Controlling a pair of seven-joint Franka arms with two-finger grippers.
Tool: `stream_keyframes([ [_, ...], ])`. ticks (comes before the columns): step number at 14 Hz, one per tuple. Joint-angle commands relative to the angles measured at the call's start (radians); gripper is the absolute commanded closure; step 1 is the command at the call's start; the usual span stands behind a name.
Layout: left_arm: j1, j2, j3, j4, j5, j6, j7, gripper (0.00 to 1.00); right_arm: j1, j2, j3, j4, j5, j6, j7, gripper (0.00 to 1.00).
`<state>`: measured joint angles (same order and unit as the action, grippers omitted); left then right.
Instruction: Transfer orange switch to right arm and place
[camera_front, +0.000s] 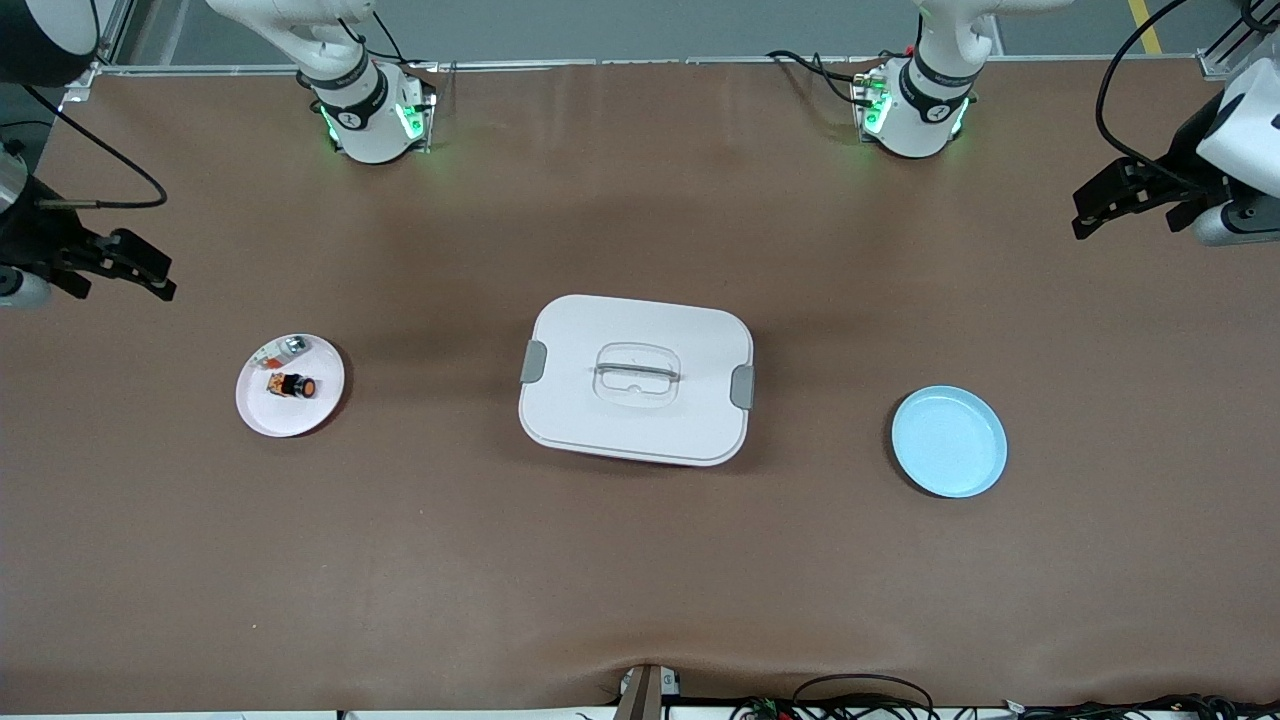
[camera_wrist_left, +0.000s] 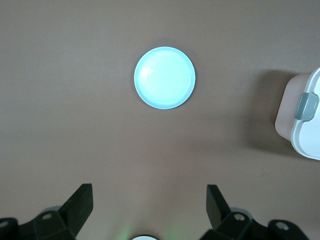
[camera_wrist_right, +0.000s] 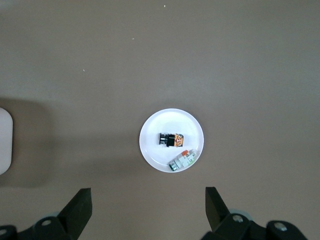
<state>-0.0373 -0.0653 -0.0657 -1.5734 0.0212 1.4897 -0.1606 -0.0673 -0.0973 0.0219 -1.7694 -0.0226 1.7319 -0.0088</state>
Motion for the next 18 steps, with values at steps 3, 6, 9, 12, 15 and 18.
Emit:
stream_keyframes([
  [3, 0.010, -0.005, -0.006, 0.003, -0.014, -0.003, 0.009, 0.00, 0.000, -0.006, 0.000, 0.108, 0.009, -0.150, 0.048, 0.00],
  [6, 0.010, -0.005, -0.005, 0.003, -0.012, -0.005, 0.004, 0.00, -0.002, -0.004, -0.002, 0.139, 0.009, -0.183, 0.063, 0.00],
  [9, 0.010, -0.002, -0.006, 0.004, -0.012, -0.005, 0.003, 0.00, -0.005, -0.004, -0.004, 0.157, 0.009, -0.207, 0.052, 0.00],
  [12, 0.008, 0.001, -0.005, 0.010, -0.009, -0.005, -0.005, 0.00, -0.008, 0.004, -0.005, 0.192, 0.009, -0.210, 0.041, 0.00],
  [15, 0.004, 0.001, -0.005, 0.015, 0.002, -0.005, -0.007, 0.00, -0.008, 0.004, -0.005, 0.192, 0.009, -0.210, 0.040, 0.00],
  [18, 0.010, 0.012, -0.005, 0.027, 0.002, -0.005, 0.000, 0.00, -0.008, 0.007, -0.005, 0.192, 0.010, -0.212, 0.033, 0.00],
])
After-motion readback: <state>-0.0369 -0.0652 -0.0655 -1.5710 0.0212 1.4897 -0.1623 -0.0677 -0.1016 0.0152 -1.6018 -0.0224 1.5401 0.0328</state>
